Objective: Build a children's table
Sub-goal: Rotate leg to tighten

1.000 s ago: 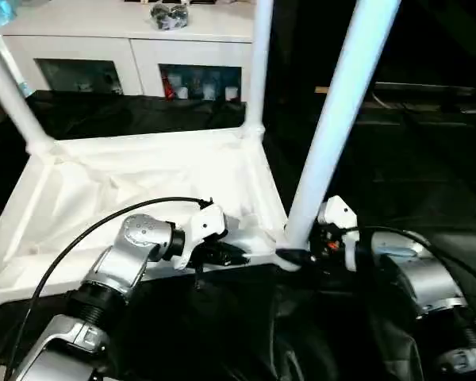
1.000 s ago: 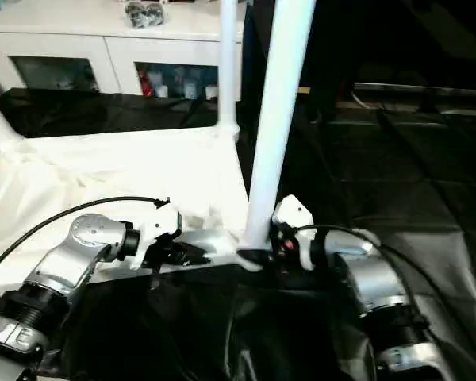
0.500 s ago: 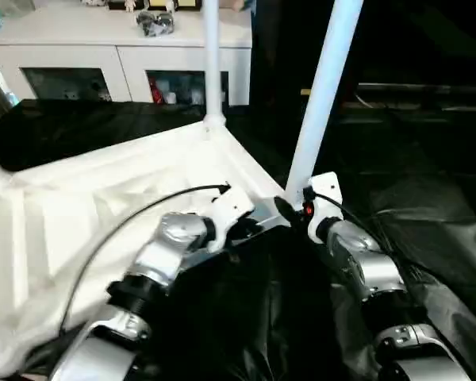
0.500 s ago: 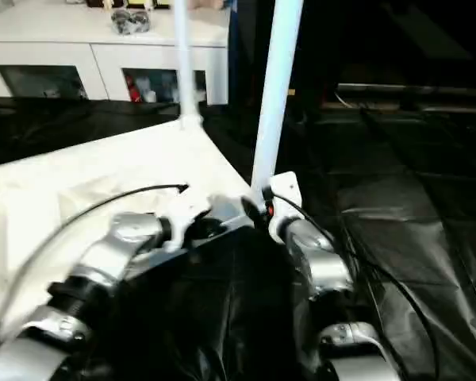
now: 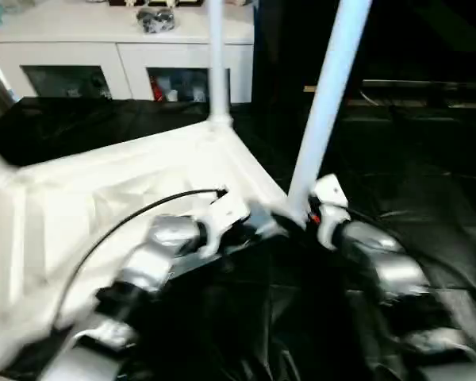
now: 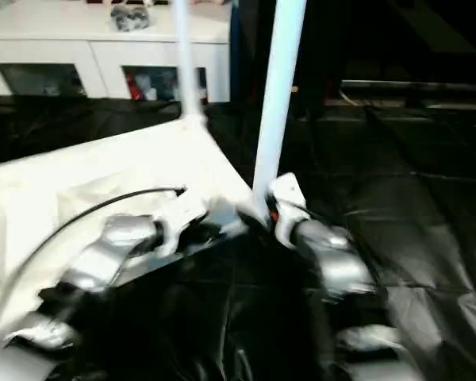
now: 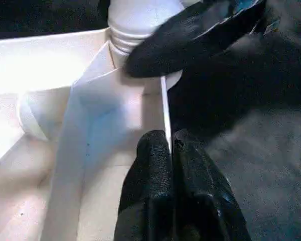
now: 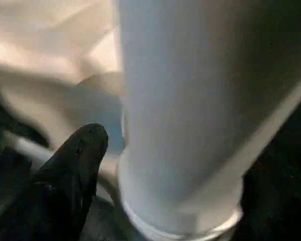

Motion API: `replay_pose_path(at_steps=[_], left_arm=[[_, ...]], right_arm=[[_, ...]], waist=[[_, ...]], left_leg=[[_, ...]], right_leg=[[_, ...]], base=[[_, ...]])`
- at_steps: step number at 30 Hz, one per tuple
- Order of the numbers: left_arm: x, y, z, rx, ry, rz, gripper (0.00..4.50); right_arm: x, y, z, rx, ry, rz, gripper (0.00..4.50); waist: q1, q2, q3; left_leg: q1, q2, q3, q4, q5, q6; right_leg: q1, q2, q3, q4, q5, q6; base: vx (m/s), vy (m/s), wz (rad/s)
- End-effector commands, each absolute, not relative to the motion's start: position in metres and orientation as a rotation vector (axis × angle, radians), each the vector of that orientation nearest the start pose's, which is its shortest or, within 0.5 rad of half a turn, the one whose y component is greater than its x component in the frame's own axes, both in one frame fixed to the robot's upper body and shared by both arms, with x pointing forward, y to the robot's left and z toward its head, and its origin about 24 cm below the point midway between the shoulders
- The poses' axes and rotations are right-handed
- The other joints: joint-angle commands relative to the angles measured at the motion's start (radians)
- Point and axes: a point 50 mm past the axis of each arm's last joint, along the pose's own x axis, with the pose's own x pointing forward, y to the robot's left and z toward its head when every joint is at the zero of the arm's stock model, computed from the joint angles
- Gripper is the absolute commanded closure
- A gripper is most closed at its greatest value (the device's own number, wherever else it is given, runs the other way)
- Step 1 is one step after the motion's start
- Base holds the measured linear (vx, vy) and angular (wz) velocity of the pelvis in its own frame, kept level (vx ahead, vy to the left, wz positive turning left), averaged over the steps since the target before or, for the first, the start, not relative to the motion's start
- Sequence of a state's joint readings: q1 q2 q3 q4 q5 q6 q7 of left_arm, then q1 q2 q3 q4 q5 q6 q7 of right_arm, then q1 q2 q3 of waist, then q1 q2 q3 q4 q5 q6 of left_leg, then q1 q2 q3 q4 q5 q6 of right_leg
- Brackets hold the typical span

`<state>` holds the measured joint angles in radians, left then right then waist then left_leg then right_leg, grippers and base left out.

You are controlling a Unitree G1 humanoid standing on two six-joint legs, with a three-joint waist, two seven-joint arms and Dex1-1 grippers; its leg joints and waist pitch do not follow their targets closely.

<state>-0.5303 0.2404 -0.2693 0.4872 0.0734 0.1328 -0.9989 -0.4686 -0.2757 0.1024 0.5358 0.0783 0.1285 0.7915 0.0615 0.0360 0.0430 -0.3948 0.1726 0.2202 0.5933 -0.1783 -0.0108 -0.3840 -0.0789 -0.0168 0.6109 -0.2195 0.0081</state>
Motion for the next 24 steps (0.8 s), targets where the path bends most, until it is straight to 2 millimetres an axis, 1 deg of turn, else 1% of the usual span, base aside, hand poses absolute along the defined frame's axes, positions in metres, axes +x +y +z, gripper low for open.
replay_pose_path(at_steps=[1,2,4,5,6,8,9,10,11,12,13,14,16,18,19,20,22,23,24], left_arm=[[0.309,0.089,0.059,0.383,0.249,-1.297,4.5],[0.308,0.093,0.059,0.386,0.255,-1.312,4.5],[0.307,0.094,0.059,0.386,0.257,-1.318,4.5],[0.307,0.098,0.061,0.382,0.254,-1.331,4.5],[0.307,0.099,0.062,0.378,0.254,-1.339,4.5],[0.306,0.101,0.063,0.375,0.252,-1.348,4.5],[0.305,0.102,0.064,0.369,0.251,-1.362,4.5],[0.305,0.103,0.065,0.366,0.255,-1.379,4.5],[0.305,0.103,0.065,0.366,0.255,-1.379,4.5],[0.303,0.105,0.065,0.357,0.26,-1.407,4.5],[0.303,0.105,0.065,0.356,0.261,-1.411,4.5],[0.303,0.106,0.065,0.355,0.263,-1.414,4.5],[0.303,0.106,0.065,0.352,0.268,-1.423,4.5],[0.303,0.106,0.065,0.352,0.268,-1.423,4.5],[0.301,0.107,0.064,0.346,0.283,-1.444,4.5],[0.3,0.108,0.063,0.34,0.29,-1.455,4.5],[0.299,0.107,0.062,0.336,0.295,-1.461,4.5],[0.299,0.106,0.062,0.333,0.294,-1.462,4.5],[0.299,0.106,0.062,0.333,0.292,-1.461,4.5]], right_arm=[[0.31,-0.137,0.037,-0.167,0.324,1.009,0.53],[0.307,-0.14,0.038,-0.18,0.329,1.054,0.53],[0.306,-0.141,0.039,-0.184,0.332,1.071,0.53],[0.304,-0.144,0.04,-0.191,0.339,1.109,0.53],[0.303,-0.145,0.041,-0.192,0.343,1.125,0.53],[0.302,-0.146,0.042,-0.194,0.347,1.142,0.53],[0.3,-0.147,0.042,-0.203,0.354,1.17,0.53],[0.296,-0.149,0.042,-0.215,0.365,1.207,0.7],[0.296,-0.149,0.042,-0.215,0.365,1.207,0.8],[0.292,-0.151,0.041,-0.23,0.381,1.254,0.88],[0.291,-0.151,0.041,-0.231,0.384,1.259,0.88],[0.291,-0.151,0.041,-0.231,0.386,1.265,0.95],[0.29,-0.15,0.041,-0.229,0.389,1.273,1.23],[0.29,-0.15,0.041,-0.229,0.389,1.273,1.29],[0.288,-0.147,0.04,-0.215,0.389,1.289,1.41],[0.288,-0.145,0.04,-0.208,0.39,1.295,1.41],[0.286,-0.143,0.04,-0.202,0.39,1.304,1.68],[0.285,-0.142,0.039,-0.197,0.391,1.31,1.68],[0.284,-0.141,0.038,-0.194,0.392,1.312,1.73]], waist=[[0.0,-0.013,-0.055],[0.0,-0.016,-0.055],[0.0,-0.012,-0.055],[-0.001,-0.019,-0.054],[0.001,-0.017,-0.055],[0.002,-0.019,-0.055],[0.001,-0.023,-0.055],[0.004,-0.023,-0.056],[0.005,-0.023,-0.056],[0.007,-0.026,-0.056],[0.011,-0.025,-0.058],[0.011,-0.024,-0.057],[0.012,-0.025,-0.055],[0.012,-0.024,-0.055],[0.012,-0.014,-0.055],[0.011,-0.018,-0.056],[0.01,-0.02,-0.057],[0.011,-0.022,-0.058],[0.012,-0.021,-0.058]], left_leg=[[0.03,0.065,-0.036,-0.071,-0.2,0.054],[0.029,0.066,-0.037,-0.073,-0.202,0.053],[0.031,0.068,-0.036,-0.073,-0.207,0.048],[0.032,0.068,-0.036,-0.074,-0.21,0.048],[0.031,0.068,-0.037,-0.073,-0.206,0.045],[0.032,0.067,-0.035,-0.071,-0.19,0.051],[0.031,0.067,-0.034,-0.07,-0.186,0.055],[0.032,0.067,-0.034,-0.068,-0.176,0.061],[0.031,0.067,-0.033,-0.067,-0.17,0.065],[0.029,0.067,-0.033,-0.066,-0.162,0.072],[0.029,0.068,-0.033,-0.064,-0.147,0.079],[0.03,0.067,-0.032,-0.064,-0.148,0.081],[0.03,0.068,-0.033,-0.066,-0.16,0.076],[0.032,0.068,-0.033,-0.067,-0.172,0.066],[0.034,0.068,-0.034,-0.067,-0.175,0.059],[0.034,0.068,-0.033,-0.067,-0.175,0.056],[0.032,0.067,-0.033,-0.067,-0.166,0.058],[0.032,0.067,-0.033,-0.066,-0.152,0.065],[0.031,0.067,-0.033,-0.065,-0.151,0.068]], right_leg=[[0.025,-0.063,0.028,-0.071,-0.083,-0.235],[0.026,-0.063,0.026,-0.069,-0.085,-0.241],[0.022,-0.064,0.027,-0.068,-0.089,-0.248],[0.023,-0.064,0.027,-0.069,-0.093,-0.25],[0.024,-0.066,0.027,-0.067,-0.091,-0.254],[0.023,-0.065,0.028,-0.065,-0.069,-0.259],[0.023,-0.065,0.027,-0.065,-0.066,-0.262],[0.024,-0.066,0.028,-0.064,-0.054,-0.264],[0.025,-0.066,0.028,-0.062,-0.048,-0.264],[0.026,-0.067,0.028,-0.062,-0.045,-0.263],[0.026,-0.067,0.027,-0.059,-0.035,-0.262],[0.023,-0.065,0.027,-0.06,-0.037,-0.264],[0.022,-0.066,0.027,-0.062,-0.058,-0.265],[0.021,-0.066,0.027,-0.063,-0.08,-0.264],[0.02,-0.066,0.028,-0.064,-0.083,-0.263],[0.022,-0.064,0.027,-0.063,-0.072,-0.263],[0.023,-0.063,0.027,-0.06,-0.05,-0.265],[0.025,-0.064,0.026,-0.058,-0.026,-0.269],[0.024,-0.064,0.027,-0.057,-0.024,-0.27]], base=[[0.0,0.0,0.0],[0.0,0.0,0.0],[0.0,0.0,0.0],[0.0,0.0,0.0],[0.0,0.0,0.0],[0.0,0.0,0.0],[0.0,0.0,0.0],[0.0,0.0,0.0],[0.0,0.0,0.0],[0.0,0.0,0.0],[0.0,0.0,0.0],[0.0,0.0,0.0],[0.0,0.0,0.0],[0.0,0.0,0.0],[0.0,0.0,0.0],[0.0,0.0,0.0],[0.0,0.0,0.0],[0.0,0.0,0.0],[0.0,0.0,0.0]])
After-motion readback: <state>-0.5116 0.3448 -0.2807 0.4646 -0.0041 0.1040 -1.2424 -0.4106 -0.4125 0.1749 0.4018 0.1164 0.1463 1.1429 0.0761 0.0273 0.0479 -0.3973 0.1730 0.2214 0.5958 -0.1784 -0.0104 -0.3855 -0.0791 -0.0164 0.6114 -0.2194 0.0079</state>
